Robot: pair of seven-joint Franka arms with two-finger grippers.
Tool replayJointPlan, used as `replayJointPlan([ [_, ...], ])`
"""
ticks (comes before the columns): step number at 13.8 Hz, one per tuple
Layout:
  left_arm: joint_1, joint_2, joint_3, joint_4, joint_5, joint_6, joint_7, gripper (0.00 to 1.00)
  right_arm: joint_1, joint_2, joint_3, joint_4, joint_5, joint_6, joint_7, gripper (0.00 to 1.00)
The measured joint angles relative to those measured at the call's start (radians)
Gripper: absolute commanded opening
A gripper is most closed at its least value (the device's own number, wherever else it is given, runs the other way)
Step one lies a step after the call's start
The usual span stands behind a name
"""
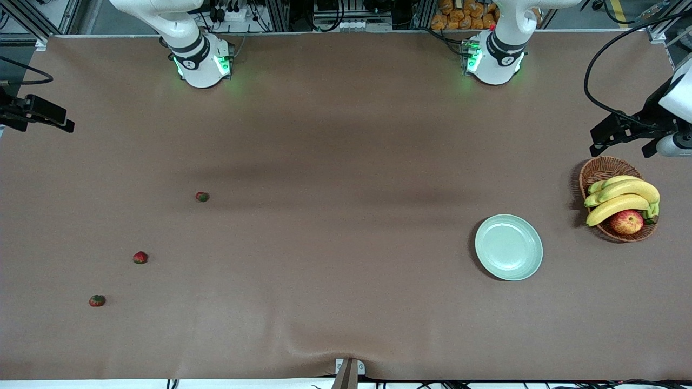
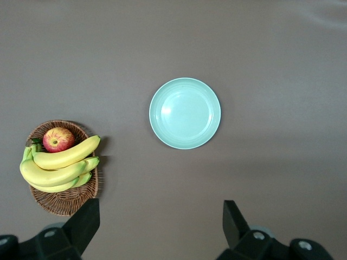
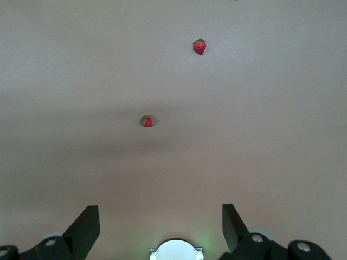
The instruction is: Collect all strawberries into plate
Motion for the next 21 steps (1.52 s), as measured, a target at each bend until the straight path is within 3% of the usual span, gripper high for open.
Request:
replayJointPlan([
  [21, 0.001, 0.017, 0.000, -0.001, 0.000, -0.009, 0.000, 1.00, -0.033, 0.013, 0.000, -0.021, 0.000, -0.008, 0.000, 1.00],
])
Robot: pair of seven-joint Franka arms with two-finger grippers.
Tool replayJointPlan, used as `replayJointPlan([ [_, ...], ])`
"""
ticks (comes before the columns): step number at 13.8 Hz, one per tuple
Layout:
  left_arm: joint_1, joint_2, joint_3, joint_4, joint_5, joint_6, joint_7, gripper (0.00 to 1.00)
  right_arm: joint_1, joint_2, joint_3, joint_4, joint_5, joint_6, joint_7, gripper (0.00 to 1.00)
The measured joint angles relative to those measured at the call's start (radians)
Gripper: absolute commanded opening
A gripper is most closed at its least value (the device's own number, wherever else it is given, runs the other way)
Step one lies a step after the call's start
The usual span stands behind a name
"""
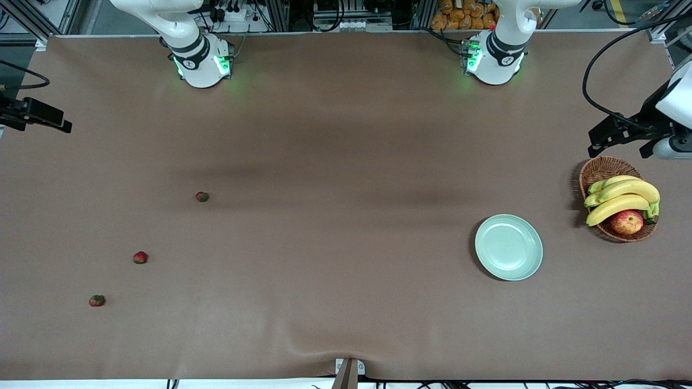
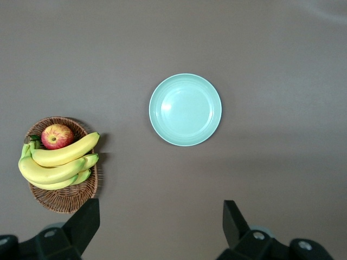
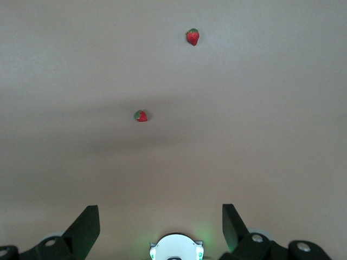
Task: Collect all strawberries into plate
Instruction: 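Reach the right gripper down to the nearest strawberry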
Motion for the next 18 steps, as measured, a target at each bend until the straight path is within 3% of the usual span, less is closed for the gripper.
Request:
replayJointPlan([
  [8, -0.003, 0.128, -0.001, 0.049, 0.000, 0.004, 0.000, 1.00, -0.013, 0.124, 0.000, -0.011, 0.000, 0.090, 0.000, 1.00],
  [18, 0.001, 0.127, 0.000, 0.060, 0.000, 0.002, 0.000, 1.00, -0.094, 0.501, 0.000, -0.022, 0.011, 0.503, 0.013, 1.00],
])
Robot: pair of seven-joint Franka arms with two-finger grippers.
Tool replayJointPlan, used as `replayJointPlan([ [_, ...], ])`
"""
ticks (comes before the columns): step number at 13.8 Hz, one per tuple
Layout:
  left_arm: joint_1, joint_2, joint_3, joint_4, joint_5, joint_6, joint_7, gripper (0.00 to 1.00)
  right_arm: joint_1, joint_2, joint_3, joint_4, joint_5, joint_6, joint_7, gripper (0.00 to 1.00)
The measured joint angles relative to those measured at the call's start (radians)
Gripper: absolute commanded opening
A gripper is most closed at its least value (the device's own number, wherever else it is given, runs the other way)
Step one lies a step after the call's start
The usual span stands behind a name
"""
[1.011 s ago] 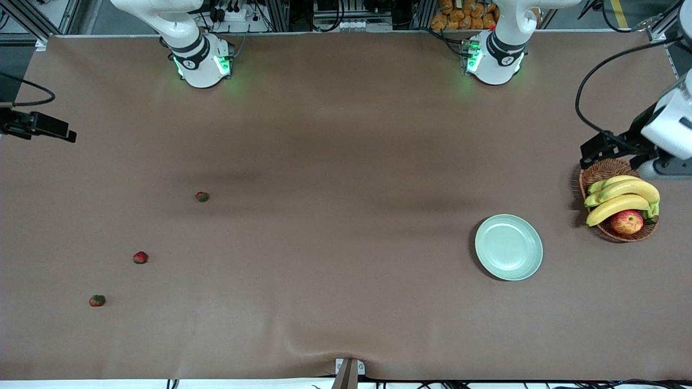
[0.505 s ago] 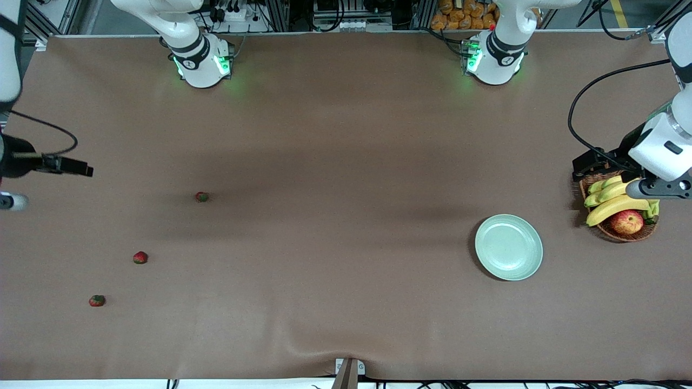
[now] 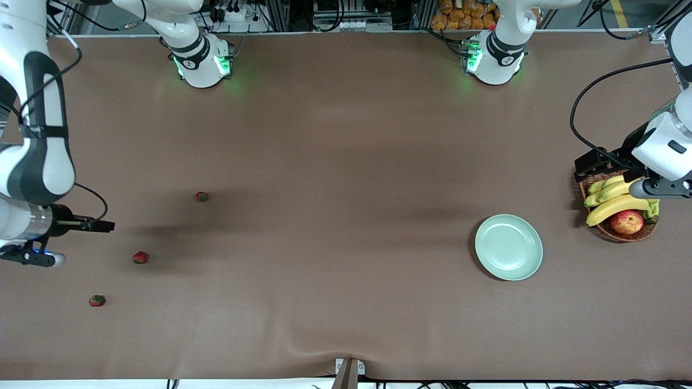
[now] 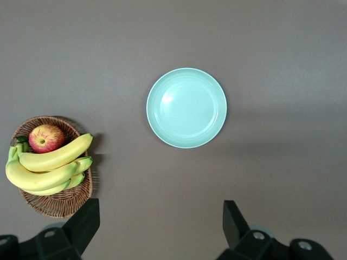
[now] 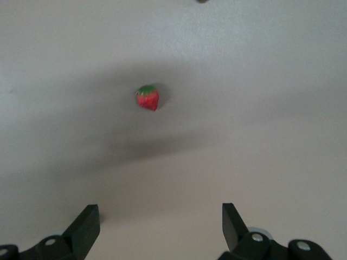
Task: Collect all strawberries into plate
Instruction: 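Reach the right gripper down to the nearest strawberry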
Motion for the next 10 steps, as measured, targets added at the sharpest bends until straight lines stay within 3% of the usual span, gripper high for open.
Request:
replayJointPlan([
  [3, -0.004, 0.000, -0.002, 0.000, 0.000, 0.000, 0.000, 1.00, -0.001, 0.065, 0.004, 0.001, 0.071, 0.061, 0.059, 1.00],
  [10, -0.004, 0.001, -0.003, -0.001, 0.000, 0.000, 0.000, 1.00, -0.001, 0.181, 0.008, 0.002, 0.086, 0.277, 0.094, 1.00],
])
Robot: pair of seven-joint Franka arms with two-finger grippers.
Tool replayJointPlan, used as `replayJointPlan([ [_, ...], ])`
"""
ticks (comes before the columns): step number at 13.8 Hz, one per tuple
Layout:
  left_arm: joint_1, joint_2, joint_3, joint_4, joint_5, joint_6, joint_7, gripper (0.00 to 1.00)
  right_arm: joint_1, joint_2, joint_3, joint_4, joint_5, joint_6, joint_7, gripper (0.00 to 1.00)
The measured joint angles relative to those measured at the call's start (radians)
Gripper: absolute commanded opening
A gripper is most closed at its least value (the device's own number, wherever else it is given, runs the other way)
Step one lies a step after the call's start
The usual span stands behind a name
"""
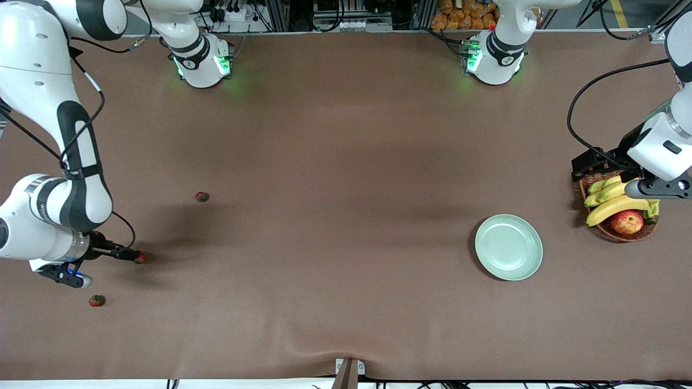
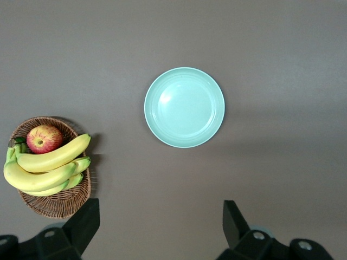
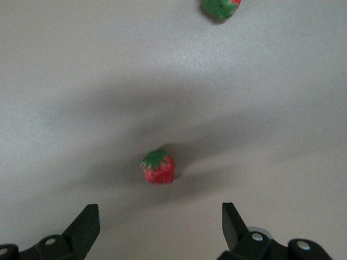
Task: Collect all strawberries into plate
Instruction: 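Reach the right gripper down to the nearest strawberry, then close the right gripper around the strawberry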
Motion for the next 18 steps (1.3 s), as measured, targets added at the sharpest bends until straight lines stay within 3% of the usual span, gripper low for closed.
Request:
replayJointPlan([
  [13, -0.001, 0.001, 0.000, 0.000, -0.005, 0.000, 0.000, 1.00, 0.002, 0.082, 0.010, -0.017, 0.000, 0.108, -0.003, 1.00],
  [16, -0.006, 0.015, -0.001, -0.001, -0.017, 0.000, 0.000, 1.00, 0.002, 0.082, 0.011, -0.017, 0.000, 0.113, -0.004, 0.36],
  [17, -0.007, 0.022, -0.001, -0.001, -0.023, 0.001, 0.000, 1.00, 0.002, 0.082, 0.011, -0.017, 0.001, 0.113, -0.004, 0.19],
  [18, -0.007, 0.028, -0.001, -0.001, -0.026, 0.001, 0.000, 1.00, 0.002, 0.082, 0.011, -0.017, 0.002, 0.113, -0.004, 0.09],
])
